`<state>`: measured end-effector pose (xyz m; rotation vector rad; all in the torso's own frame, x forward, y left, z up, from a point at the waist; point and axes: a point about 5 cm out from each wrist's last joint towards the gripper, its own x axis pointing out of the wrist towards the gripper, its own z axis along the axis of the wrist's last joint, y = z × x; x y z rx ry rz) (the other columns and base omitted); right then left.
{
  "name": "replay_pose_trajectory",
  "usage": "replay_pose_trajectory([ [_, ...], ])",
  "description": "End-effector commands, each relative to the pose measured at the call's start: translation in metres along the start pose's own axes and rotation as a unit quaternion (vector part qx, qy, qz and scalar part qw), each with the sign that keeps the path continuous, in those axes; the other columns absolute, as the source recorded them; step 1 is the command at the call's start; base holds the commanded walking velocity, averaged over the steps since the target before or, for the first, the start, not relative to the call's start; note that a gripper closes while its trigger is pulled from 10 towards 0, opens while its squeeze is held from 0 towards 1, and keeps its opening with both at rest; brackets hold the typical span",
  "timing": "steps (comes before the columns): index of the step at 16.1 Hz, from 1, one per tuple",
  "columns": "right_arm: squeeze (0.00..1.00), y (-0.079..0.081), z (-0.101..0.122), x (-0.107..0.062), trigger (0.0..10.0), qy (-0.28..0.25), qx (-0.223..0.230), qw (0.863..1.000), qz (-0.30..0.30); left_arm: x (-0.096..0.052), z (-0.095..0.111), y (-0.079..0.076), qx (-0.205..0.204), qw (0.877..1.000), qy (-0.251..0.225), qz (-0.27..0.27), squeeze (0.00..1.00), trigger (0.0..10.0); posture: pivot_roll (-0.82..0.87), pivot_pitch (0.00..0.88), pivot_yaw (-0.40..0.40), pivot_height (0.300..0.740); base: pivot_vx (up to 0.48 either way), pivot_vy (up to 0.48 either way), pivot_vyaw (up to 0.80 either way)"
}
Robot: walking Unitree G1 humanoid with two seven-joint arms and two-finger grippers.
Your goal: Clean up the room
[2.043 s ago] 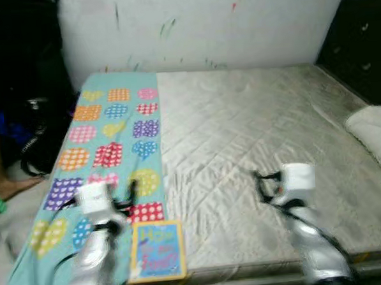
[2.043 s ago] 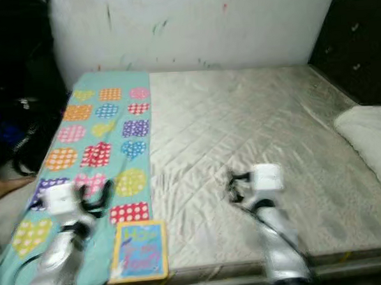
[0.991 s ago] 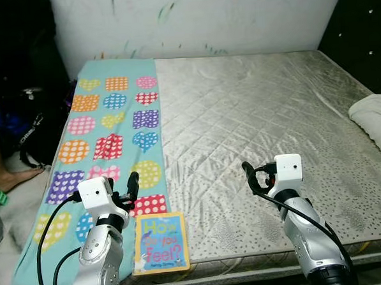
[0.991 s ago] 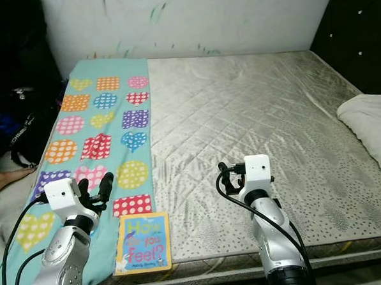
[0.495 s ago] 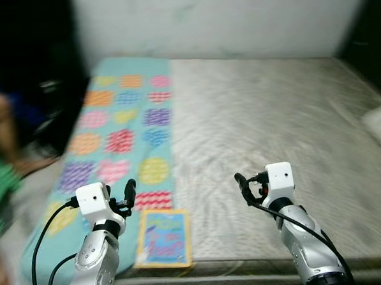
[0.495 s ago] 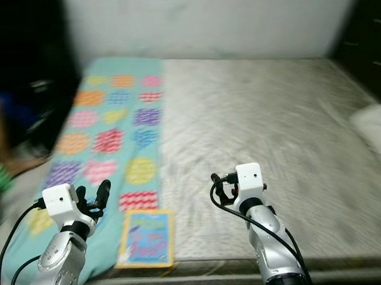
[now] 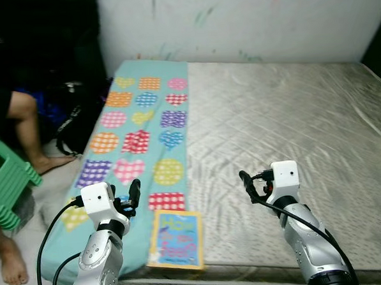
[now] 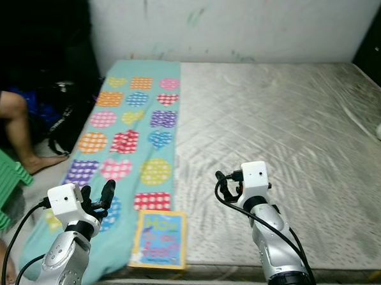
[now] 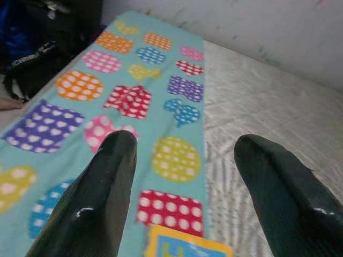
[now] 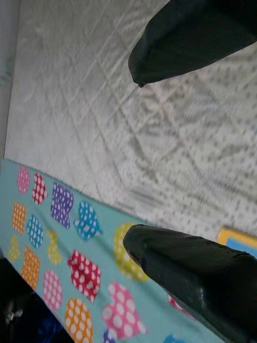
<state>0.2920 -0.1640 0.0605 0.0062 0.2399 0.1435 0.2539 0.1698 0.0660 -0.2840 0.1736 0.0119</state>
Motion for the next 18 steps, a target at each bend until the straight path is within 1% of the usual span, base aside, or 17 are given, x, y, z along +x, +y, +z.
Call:
replay_pose_trajectory([
  [1,0.00,0.0009,0.0005,0.0019,10.0,0.002,0.003,1.000,-0.002,0.0009,0.0008,0.0018,0.008,1.000,0.003,-0.001,0.00,10.0,-0.10,0.000,-0.030,0.740,0.000,0.480,0.00],
  [3,0.00,0.0001,0.0011,0.0021,10.0,0.001,0.002,1.000,-0.002,0.0019,0.0011,0.0012,0.009,1.000,0.000,-0.002,0.00,10.0,-0.10,0.000,-0.031,0.740,0.000,0.476,0.00],
  [4,0.00,-0.0005,0.0014,0.0022,10.0,0.001,0.001,1.000,-0.002,0.0017,0.0031,-0.0011,0.007,1.000,-0.012,-0.010,0.00,10.0,-0.10,0.000,-0.033,0.740,0.000,0.000,0.00],
  [12,0.00,-0.0033,0.0021,0.0016,10.0,-0.004,0.004,1.000,-0.015,0.0012,0.0010,0.0006,0.008,1.000,-0.005,-0.005,0.00,10.0,-0.10,0.000,-0.032,0.740,0.000,0.000,0.00],
  [14,0.00,-0.0053,-0.0005,0.0008,10.0,0.005,0.018,1.000,-0.023,0.0008,0.0003,0.0010,0.008,1.000,-0.002,-0.004,0.00,10.0,-0.10,0.000,-0.032,0.740,0.000,0.000,-0.72],
  [16,0.00,-0.0054,-0.0006,0.0004,10.0,0.003,0.018,1.000,-0.023,0.0006,-0.0002,0.0012,0.008,1.000,0.000,-0.003,0.00,10.0,-0.10,0.000,-0.031,0.740,0.000,0.000,-0.80],
  [18,0.00,-0.0038,0.0014,0.0003,10.0,-0.004,0.012,1.000,-0.018,0.0000,-0.0001,0.0012,0.009,1.000,0.000,-0.004,0.00,10.0,-0.10,0.000,-0.032,0.740,0.000,0.000,-0.21],
])
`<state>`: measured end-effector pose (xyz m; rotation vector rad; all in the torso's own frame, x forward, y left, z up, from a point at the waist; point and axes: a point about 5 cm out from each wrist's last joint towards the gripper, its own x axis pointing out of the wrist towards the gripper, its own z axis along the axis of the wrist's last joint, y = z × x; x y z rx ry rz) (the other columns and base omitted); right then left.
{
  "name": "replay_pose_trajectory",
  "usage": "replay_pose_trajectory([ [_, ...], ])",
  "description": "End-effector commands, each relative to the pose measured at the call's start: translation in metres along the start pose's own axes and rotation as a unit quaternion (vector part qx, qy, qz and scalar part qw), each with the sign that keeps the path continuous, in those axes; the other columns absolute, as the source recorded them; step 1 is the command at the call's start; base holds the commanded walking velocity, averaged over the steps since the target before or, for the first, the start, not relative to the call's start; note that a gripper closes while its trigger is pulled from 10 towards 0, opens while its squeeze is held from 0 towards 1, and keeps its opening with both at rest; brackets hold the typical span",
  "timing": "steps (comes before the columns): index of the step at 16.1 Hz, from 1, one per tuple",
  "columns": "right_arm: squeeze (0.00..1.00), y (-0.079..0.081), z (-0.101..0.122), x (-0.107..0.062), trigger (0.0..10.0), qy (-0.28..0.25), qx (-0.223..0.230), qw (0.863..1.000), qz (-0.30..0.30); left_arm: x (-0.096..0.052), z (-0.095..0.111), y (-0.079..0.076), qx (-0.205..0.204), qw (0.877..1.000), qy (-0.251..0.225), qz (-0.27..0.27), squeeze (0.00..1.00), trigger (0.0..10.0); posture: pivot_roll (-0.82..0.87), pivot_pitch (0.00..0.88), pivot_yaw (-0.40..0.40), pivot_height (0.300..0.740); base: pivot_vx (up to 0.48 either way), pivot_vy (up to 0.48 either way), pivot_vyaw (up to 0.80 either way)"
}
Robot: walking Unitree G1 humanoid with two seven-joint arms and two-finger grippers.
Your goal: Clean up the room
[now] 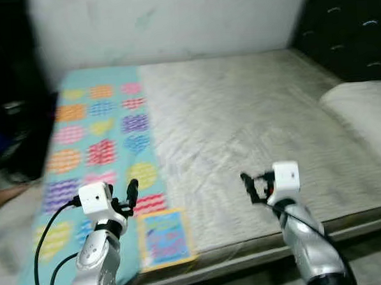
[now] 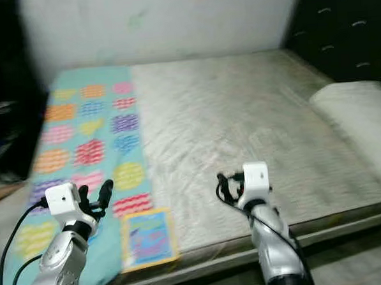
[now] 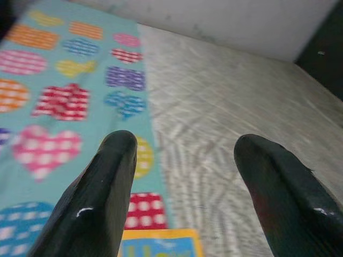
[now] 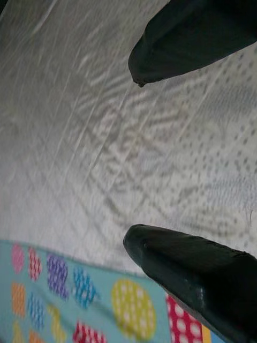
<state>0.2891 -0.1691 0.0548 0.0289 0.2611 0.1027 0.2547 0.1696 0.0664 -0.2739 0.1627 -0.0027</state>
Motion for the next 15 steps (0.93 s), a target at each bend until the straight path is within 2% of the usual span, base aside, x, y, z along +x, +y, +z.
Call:
replay_pose_trajectory([
  [1,0.00,0.0017,0.0083,0.0022,10.0,-0.016,-0.001,1.000,0.002,-0.0008,-0.0002,0.0014,0.004,1.000,0.004,0.004,0.00,10.0,-0.10,0.000,-0.032,0.740,0.000,0.000,0.00],
  [15,0.00,0.0032,0.0076,0.0004,10.0,-0.016,-0.005,1.000,0.016,-0.0046,-0.0026,0.0028,0.003,1.000,0.016,0.011,0.00,10.0,-0.09,0.000,-0.033,0.740,0.000,0.000,0.00],
])
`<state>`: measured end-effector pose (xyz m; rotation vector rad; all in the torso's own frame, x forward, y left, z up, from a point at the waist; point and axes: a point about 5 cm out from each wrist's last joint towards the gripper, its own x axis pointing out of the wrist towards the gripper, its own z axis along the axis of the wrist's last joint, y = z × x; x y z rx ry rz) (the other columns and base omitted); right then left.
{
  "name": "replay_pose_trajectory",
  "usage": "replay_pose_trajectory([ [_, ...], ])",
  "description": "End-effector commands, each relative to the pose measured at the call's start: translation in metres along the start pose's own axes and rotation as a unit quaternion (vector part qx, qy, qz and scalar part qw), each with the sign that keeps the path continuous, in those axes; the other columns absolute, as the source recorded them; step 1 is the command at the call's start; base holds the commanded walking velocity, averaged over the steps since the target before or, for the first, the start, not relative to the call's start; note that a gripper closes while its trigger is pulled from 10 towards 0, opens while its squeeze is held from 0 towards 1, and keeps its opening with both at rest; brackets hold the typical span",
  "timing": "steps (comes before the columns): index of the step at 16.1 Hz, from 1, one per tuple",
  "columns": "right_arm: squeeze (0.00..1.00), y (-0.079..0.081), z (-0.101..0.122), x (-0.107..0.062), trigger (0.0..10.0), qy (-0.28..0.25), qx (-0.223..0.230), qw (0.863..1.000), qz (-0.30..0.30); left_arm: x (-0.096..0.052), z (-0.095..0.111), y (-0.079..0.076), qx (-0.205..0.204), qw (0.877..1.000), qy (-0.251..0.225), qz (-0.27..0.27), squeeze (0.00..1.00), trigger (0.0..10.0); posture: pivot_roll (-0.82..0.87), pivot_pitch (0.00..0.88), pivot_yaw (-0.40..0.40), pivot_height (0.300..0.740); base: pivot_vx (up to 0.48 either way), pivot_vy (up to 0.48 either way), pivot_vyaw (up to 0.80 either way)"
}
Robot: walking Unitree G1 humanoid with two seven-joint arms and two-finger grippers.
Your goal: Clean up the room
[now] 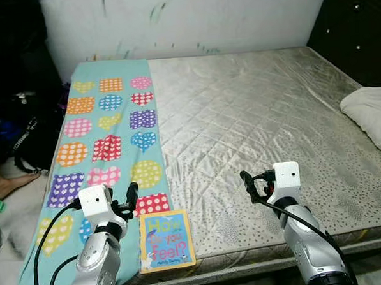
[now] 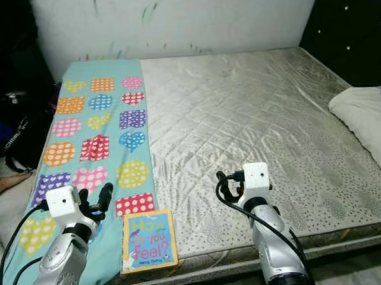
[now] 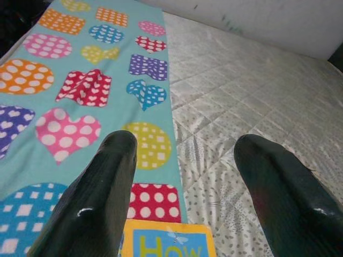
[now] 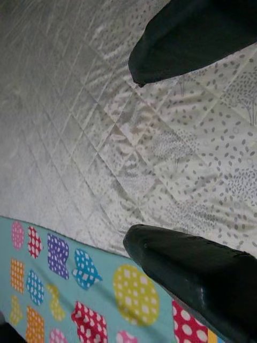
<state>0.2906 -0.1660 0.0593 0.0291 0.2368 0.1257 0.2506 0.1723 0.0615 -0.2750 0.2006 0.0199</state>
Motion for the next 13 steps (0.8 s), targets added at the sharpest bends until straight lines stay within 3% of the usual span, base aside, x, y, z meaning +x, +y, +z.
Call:
replay_pose_trajectory([
  [1,0.00,0.0014,0.0032,-0.0002,10.0,-0.004,-0.004,1.000,0.008,-0.0017,0.0019,-0.0012,0.005,1.000,-0.001,-0.002,0.00,10.0,-0.10,0.000,-0.032,0.740,0.000,0.000,0.00],
  [9,0.00,0.0033,0.0022,-0.0029,10.0,-0.004,-0.004,1.000,0.016,-0.0039,0.0004,-0.0001,0.003,1.000,0.004,0.000,0.00,10.0,-0.10,0.000,-0.030,0.740,0.000,0.000,0.00],
  [13,0.00,0.0032,0.0012,-0.0034,10.0,-0.002,-0.003,1.000,0.016,-0.0039,-0.0002,-0.0001,0.002,1.000,0.006,0.001,0.00,10.0,-0.10,0.000,-0.028,0.697,0.000,0.000,0.00],
])
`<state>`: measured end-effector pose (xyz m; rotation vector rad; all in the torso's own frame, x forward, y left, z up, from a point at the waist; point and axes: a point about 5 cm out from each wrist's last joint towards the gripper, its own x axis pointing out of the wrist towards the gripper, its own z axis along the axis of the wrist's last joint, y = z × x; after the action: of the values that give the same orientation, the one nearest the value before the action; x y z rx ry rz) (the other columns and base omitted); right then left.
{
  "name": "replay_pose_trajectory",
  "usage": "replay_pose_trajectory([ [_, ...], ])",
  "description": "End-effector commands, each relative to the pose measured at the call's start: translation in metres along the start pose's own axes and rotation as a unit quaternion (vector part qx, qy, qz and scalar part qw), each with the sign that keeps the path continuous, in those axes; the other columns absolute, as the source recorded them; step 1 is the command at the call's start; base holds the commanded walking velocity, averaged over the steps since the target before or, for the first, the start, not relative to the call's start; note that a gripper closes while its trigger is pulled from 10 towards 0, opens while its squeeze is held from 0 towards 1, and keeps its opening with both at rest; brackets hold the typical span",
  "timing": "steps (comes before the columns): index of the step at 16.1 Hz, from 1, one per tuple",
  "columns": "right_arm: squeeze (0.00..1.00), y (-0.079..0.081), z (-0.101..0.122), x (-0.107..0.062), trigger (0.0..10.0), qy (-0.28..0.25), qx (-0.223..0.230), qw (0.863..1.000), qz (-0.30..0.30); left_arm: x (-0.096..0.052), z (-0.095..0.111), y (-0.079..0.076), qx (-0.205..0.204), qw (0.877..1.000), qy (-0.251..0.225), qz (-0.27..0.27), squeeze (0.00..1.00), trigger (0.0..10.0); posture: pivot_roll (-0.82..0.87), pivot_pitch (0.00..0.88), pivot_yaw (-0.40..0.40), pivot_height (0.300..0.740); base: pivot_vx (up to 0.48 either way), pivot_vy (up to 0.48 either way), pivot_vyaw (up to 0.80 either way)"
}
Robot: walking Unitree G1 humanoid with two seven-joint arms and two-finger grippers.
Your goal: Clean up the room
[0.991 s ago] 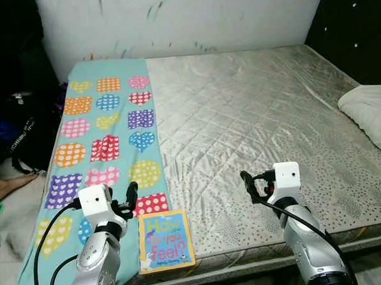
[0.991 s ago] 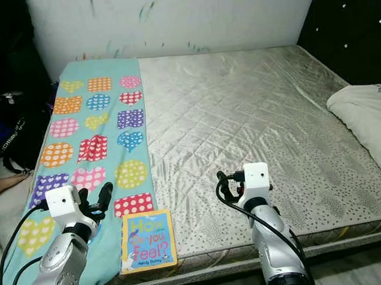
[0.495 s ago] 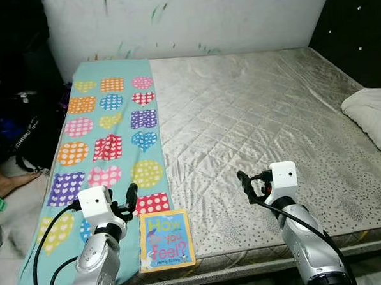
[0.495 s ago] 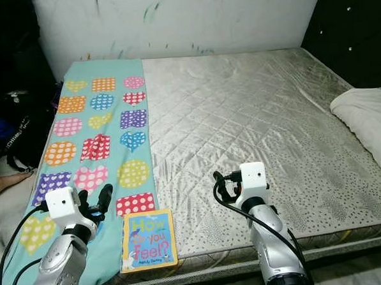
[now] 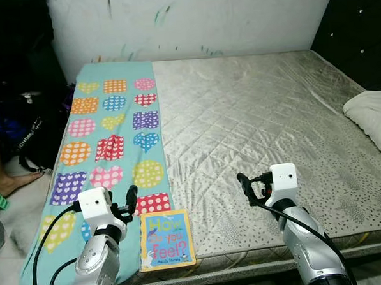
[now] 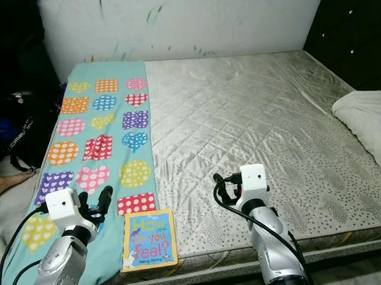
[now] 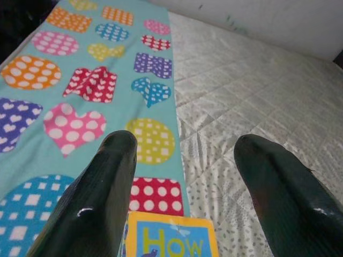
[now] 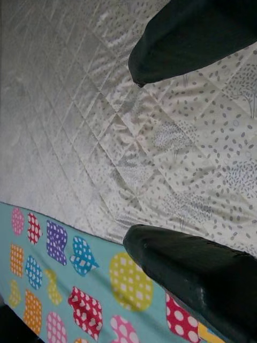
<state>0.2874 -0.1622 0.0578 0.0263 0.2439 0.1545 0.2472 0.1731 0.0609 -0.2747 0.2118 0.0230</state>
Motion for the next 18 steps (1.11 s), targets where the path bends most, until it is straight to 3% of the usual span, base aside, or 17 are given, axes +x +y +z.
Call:
replay_pose_trajectory([
  [1,0.00,-0.001,0.003,-0.001,10.0,-0.006,0.000,1.000,0.002,-0.001,0.001,-0.001,0.002,1.000,0.001,-0.002,0.00,10.0,-0.10,0.000,-0.028,0.693,0.000,0.000,0.00],
  [9,0.00,0.000,0.006,-0.001,10.0,-0.010,0.000,1.000,0.008,0.001,0.002,-0.001,0.002,1.000,-0.002,0.001,0.00,10.0,-0.10,0.000,-0.031,0.604,0.000,0.000,0.00],
  [13,0.00,0.000,0.007,0.001,10.0,-0.013,0.003,1.000,0.013,0.002,0.003,0.000,0.009,1.000,-0.007,0.010,0.00,10.0,-0.10,0.000,-0.030,0.600,0.000,0.000,0.00],
  [18,0.00,0.003,0.013,0.004,10.0,-0.020,-0.006,0.999,0.033,-0.008,0.014,0.015,0.034,0.996,-0.033,0.079,0.00,10.0,-0.07,0.000,-0.070,0.600,0.000,0.000,0.00],
])
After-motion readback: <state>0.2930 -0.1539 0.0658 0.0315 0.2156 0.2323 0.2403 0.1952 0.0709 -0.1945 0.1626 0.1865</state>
